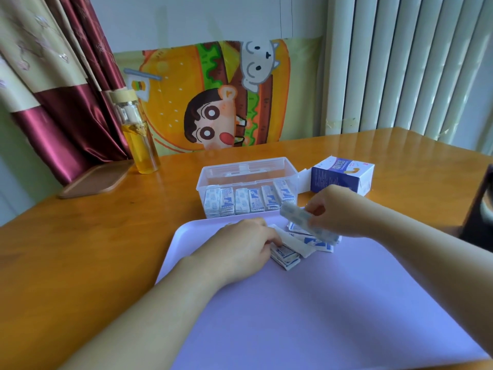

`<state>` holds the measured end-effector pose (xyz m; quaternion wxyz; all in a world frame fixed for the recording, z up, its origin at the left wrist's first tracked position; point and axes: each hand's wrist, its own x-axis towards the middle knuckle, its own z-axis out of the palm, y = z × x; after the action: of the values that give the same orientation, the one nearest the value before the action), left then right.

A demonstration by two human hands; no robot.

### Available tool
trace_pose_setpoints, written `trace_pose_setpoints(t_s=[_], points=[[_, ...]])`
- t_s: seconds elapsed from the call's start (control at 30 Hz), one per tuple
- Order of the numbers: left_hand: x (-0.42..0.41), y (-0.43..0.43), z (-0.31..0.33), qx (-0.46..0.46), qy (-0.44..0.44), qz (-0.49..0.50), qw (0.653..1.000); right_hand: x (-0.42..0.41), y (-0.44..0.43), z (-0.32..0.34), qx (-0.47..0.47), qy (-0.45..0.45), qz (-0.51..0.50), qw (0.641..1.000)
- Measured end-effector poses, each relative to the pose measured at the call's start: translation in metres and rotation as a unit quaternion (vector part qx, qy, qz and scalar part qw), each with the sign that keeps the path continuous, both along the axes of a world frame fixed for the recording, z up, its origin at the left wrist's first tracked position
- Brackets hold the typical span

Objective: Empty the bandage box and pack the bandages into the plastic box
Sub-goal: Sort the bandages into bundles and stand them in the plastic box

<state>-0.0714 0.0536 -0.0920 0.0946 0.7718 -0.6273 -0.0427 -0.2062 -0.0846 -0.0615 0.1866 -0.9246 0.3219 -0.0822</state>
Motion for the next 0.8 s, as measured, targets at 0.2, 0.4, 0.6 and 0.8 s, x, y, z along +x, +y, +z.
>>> trace_pose_setpoints(t_s=[0.2,0.4,0.6,0.8], points=[[0.003,-0.002,0.010,-0.084,0.195,0.106,0.971,0.005,0.000,0.006,0.314,-0.177,-0.031,0.932],[-0.006,-0.010,0.015,-0.160,0.684,0.111,0.704,0.023,0.024,-0.003,0.449,-0.251,0.014,0.857],[-0.008,-0.008,0.010,-0.199,0.750,0.118,0.620,0.028,0.030,-0.004,0.332,-0.206,0.010,0.921],[0.002,-0.003,0.002,-0.204,0.711,0.193,0.645,0.022,0.020,-0.010,-0.030,0.047,0.045,0.997]])
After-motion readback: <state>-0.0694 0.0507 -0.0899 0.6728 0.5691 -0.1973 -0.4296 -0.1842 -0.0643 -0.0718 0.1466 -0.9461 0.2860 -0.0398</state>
